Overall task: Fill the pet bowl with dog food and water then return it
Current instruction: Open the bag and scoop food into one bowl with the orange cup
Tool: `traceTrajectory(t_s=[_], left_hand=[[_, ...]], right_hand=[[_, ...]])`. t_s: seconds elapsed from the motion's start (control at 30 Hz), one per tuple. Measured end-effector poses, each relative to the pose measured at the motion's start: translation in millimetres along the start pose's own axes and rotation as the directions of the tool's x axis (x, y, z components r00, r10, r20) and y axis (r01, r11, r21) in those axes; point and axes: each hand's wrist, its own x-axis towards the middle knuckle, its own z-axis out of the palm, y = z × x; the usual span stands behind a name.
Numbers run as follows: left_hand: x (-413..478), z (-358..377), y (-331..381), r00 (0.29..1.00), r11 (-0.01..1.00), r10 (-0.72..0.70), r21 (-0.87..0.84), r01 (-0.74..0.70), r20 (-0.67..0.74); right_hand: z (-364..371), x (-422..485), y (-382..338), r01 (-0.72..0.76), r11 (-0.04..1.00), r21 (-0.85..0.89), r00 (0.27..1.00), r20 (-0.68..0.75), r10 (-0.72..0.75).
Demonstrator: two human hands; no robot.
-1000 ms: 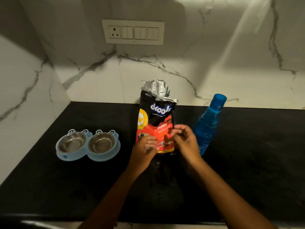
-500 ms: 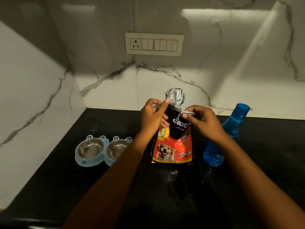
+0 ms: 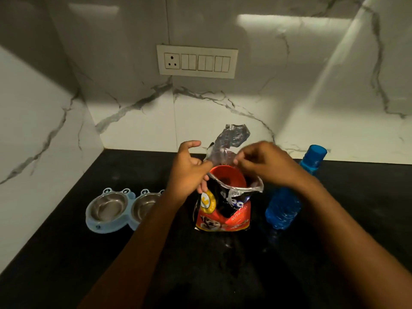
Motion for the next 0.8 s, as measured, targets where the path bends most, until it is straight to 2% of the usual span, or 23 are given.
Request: traceTrajectory(t_s=[0.03,0.1,0.2,0.27,0.33,0.43,0.5,0.6,0.67,0.73,0.8], left_hand=[[-2.8,-2.8,-2.8,1.0,1.0,0.003,0.007,-0.003,-0.001],[-8.5,-6.2,-5.5,1.0,1.0,0.011,0.025,-0.011,0.007],[-17.2,-7.4,-8.5,1.0,0.999,0.022,0.046,-0.022,0.005],[-20.0,-7.0,-10.9,1.0,0.999,0.021,0.036,-0.02,-0.02],[-20.9,-7.5,-15.1,0.998,0.999,0.022,0.034,-0.02,-0.059],[-19.8,-8.2,-25.4,0.99,0.996,0.021,0.087,-0.009,-0.14],[-19.6,-7.6,-28.8,0.991,0.993,-0.033,0.108,0.048,-0.132],[-20.9,-3.5,-26.6,0.992,0.99,-0.104,0.089,0.11,-0.075],[-24.5,0.3,-20.9,0.996,0.994,-0.056,0.088,0.062,-0.068],[-27.3,2.3,-17.9,0.992,0.995,0.038,0.091,-0.028,-0.12],[-28.1,3.0,-16.8,0.981,0.99,0.092,0.117,-0.073,-0.169]], right_hand=[[2.2,14.8,-3.5,0.001,0.995,-0.102,1.0,-0.003,-0.002],[10.6,41.8,-8.0,0.038,0.943,-0.331,0.995,0.096,-0.007],[34.5,62.2,-5.0,0.156,0.749,-0.645,0.954,0.294,0.055],[46.8,63.6,1.2,0.213,0.645,-0.734,0.942,0.329,0.064],[49.1,61.2,5.9,0.239,0.619,-0.749,0.944,0.327,0.032],[37.6,59.7,9.9,0.25,0.633,-0.732,0.947,0.322,-0.001],[26.0,58.8,9.0,0.239,0.646,-0.725,0.961,0.274,-0.049],[13.2,58.6,2.0,0.271,0.581,-0.768,0.963,0.208,-0.173],[11.3,54.8,-3.4,0.354,0.554,-0.754,0.933,0.249,-0.259],[15.0,48.9,-4.7,0.434,0.529,-0.729,0.898,0.305,-0.316],[21.3,43.4,-0.9,0.495,0.462,-0.736,0.861,0.348,-0.37]])
